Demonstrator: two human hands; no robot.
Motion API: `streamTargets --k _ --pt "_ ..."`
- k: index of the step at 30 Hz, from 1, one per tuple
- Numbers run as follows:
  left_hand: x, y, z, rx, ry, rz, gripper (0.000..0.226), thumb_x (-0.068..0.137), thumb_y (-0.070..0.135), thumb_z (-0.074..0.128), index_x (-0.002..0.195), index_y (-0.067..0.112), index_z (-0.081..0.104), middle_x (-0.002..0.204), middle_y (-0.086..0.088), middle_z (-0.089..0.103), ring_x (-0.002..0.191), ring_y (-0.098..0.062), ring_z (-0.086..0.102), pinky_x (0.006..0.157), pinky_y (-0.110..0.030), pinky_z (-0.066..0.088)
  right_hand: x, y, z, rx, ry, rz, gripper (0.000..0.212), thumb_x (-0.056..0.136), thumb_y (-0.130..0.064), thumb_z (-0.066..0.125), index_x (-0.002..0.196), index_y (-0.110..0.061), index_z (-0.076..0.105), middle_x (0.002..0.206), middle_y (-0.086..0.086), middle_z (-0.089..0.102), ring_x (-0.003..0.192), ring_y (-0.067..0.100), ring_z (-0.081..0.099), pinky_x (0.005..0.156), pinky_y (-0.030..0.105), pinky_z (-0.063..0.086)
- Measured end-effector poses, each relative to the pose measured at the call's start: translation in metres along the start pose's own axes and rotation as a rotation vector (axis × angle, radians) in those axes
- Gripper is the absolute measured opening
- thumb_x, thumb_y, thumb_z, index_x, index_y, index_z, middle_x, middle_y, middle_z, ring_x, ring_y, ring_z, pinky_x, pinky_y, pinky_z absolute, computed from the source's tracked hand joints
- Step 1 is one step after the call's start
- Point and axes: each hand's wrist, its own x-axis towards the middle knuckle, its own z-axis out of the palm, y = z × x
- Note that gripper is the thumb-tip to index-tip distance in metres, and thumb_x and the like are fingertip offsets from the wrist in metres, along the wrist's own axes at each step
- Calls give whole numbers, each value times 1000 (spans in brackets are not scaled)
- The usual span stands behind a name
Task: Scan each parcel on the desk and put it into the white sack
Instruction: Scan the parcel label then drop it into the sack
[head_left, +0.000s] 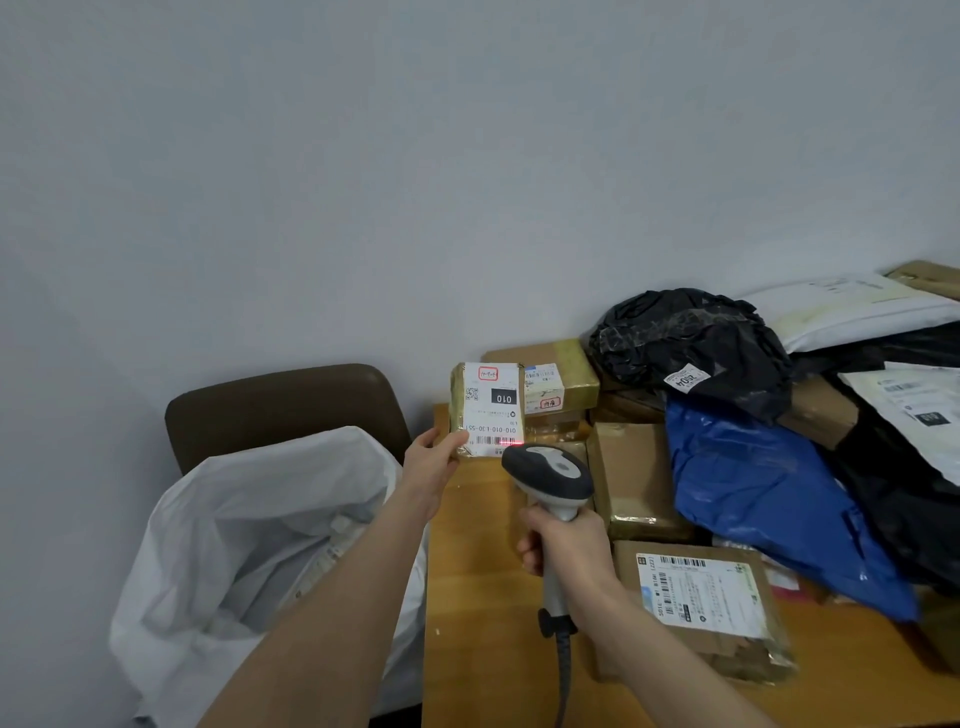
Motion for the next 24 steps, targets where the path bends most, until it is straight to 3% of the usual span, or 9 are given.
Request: streamTargets --k 24 --pt "-1 -2 0 -10 109 18 68 87 21 68 144 12 32 135 -11 53 115 -25 58 95 -42 52 2 -2 -3 17 -50 36 7 87 -3 60 81 1 62 55 7 56 46 15 51 50 27 47"
